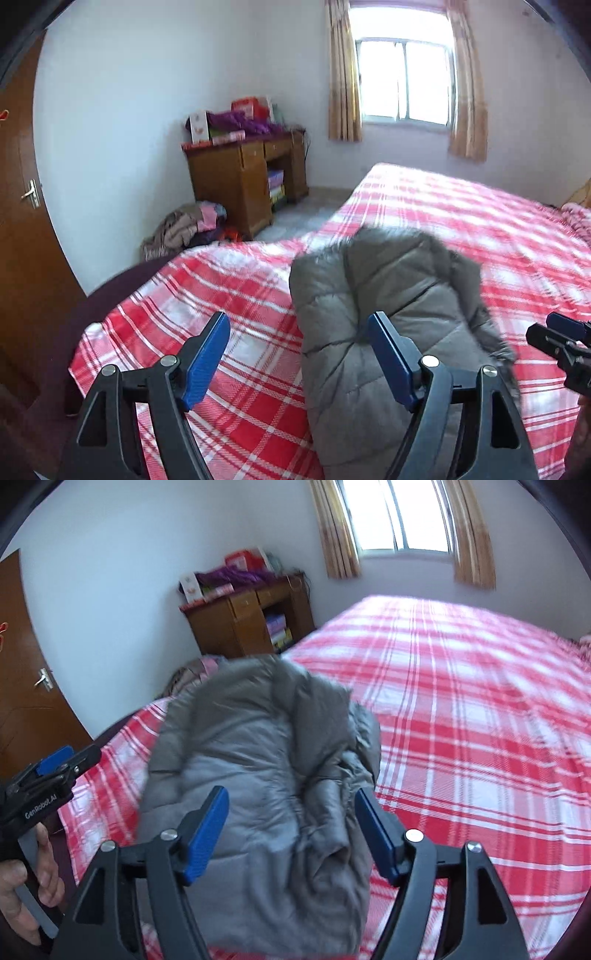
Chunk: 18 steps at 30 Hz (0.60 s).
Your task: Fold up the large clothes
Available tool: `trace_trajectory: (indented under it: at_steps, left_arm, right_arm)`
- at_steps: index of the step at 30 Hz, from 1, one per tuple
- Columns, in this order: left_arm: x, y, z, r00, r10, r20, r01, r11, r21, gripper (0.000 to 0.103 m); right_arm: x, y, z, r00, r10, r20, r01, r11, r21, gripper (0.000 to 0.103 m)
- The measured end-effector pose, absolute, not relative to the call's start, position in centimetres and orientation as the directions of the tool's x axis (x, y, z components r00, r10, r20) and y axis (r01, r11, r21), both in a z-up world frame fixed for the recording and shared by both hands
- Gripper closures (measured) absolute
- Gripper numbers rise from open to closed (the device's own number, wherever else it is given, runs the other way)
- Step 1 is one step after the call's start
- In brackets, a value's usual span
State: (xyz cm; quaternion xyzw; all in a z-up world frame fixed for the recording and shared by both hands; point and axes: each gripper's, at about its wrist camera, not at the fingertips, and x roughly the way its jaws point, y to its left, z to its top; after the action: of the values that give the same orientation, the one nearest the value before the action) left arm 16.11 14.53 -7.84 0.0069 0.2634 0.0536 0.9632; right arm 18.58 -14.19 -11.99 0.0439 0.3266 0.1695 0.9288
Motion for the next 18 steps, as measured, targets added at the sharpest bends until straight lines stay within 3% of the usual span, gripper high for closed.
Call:
trace_trajectory:
  at_steps: [7,18]
  left_arm:
    - [13.3,15.0,-4.7,0.896,0.087,-0.435,-0.090,0.996,0.015,0.022]
    - [12.5,14.7,-3.5,0.907,0.061,-0.416,-0.068,0.998,-0.001,0.022]
  right_arm:
    - [14.3,-12.4,-7.5,0.792,0.350,-0.500,-0.322,0.936,0.146,0.026]
    - [12.5,-12.0,-5.9,0.820,0.340,-0.460,-0.327,0.938,0.112,0.025]
